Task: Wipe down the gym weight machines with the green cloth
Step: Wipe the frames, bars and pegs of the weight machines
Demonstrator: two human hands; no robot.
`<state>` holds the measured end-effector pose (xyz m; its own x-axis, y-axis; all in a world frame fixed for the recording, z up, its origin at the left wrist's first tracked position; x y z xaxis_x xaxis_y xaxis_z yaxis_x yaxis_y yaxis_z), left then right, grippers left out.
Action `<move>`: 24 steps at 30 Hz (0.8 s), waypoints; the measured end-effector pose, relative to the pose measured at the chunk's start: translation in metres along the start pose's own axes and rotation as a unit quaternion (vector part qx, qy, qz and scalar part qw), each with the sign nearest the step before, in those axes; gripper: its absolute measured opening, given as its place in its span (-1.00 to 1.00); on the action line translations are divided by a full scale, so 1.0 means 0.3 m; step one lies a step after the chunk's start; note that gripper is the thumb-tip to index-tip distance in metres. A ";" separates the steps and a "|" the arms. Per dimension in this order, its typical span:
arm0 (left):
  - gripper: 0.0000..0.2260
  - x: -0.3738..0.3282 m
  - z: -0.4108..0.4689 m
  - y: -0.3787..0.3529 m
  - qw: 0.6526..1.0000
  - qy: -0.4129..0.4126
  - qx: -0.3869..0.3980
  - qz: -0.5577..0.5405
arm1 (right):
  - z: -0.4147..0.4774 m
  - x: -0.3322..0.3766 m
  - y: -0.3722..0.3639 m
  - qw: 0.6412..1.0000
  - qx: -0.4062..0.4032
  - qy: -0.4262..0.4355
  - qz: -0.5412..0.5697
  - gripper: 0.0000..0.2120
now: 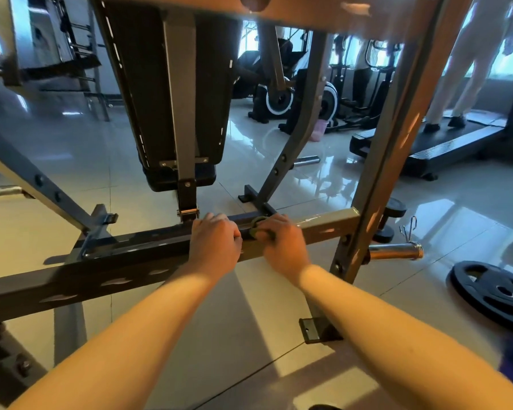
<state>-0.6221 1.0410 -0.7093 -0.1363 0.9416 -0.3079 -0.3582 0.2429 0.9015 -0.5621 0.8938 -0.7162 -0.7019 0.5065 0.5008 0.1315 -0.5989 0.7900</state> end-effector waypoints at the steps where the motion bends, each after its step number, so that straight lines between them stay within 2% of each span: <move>1: -0.88 -0.011 0.007 -0.002 1.000 0.000 0.004 0.001 | 0.009 -0.037 0.029 1.000 0.015 0.000 -0.009 -0.87; 3: -0.88 -0.029 0.019 -0.005 1.000 0.002 0.009 -0.001 | 0.028 -0.159 0.111 0.999 0.017 -0.035 -0.032 -0.85; 5: -0.87 -0.045 0.026 -0.009 1.000 0.001 0.011 0.003 | 0.038 -0.284 0.198 0.993 -0.044 -0.102 -0.036 -0.84; 7: -0.87 -0.046 0.027 -0.008 1.000 0.001 0.022 0.007 | 0.043 -0.306 0.208 0.986 -0.091 -0.136 -0.041 -0.82; 8: -0.87 -0.043 0.029 -0.007 1.000 0.002 0.023 0.010 | 0.045 -0.271 0.184 0.984 -0.088 -0.148 -0.040 -0.80; 11: -0.86 -0.030 0.031 -0.003 1.000 -0.003 0.026 0.009 | 0.057 -0.102 0.067 0.993 -0.038 -0.101 -0.044 -0.81; 13: -0.87 -0.027 0.031 -0.004 0.999 -0.012 0.035 0.011 | 0.037 -0.015 0.011 0.999 -0.017 -0.051 0.006 -0.87; 16: -0.89 -0.034 0.037 0.002 0.999 -0.013 0.047 0.013 | 0.034 -0.047 0.040 1.000 0.003 -0.006 0.019 -0.87; 18: -0.90 -0.033 0.047 -0.002 0.999 -0.003 0.052 0.003 | 0.048 -0.162 0.104 0.999 -0.004 -0.034 -0.001 -0.85; 21: -0.91 -0.036 0.055 0.001 0.998 0.005 0.066 -0.003 | 0.054 -0.338 0.192 0.991 -0.062 -0.118 -0.001 -0.83; 24: -0.90 -0.041 0.050 0.007 0.998 0.011 0.065 -0.002 | 0.048 -0.282 0.134 0.977 -0.110 -0.178 0.039 -0.83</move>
<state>-0.6074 1.0335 -0.6990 -0.1553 0.9360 -0.3159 -0.2363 0.2753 0.9319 -0.4875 0.8358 -0.7217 -0.4030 0.6148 0.6780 -0.0063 -0.7426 0.6697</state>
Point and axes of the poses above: each hand's wrist, its own z-axis towards the middle knuckle, its own y-axis out of the back of the hand, x = y × z, the point moved 3 cm from there along z, towards the middle knuckle, and after that the axes turned 11 degrees about x, right-handed, at the moved point
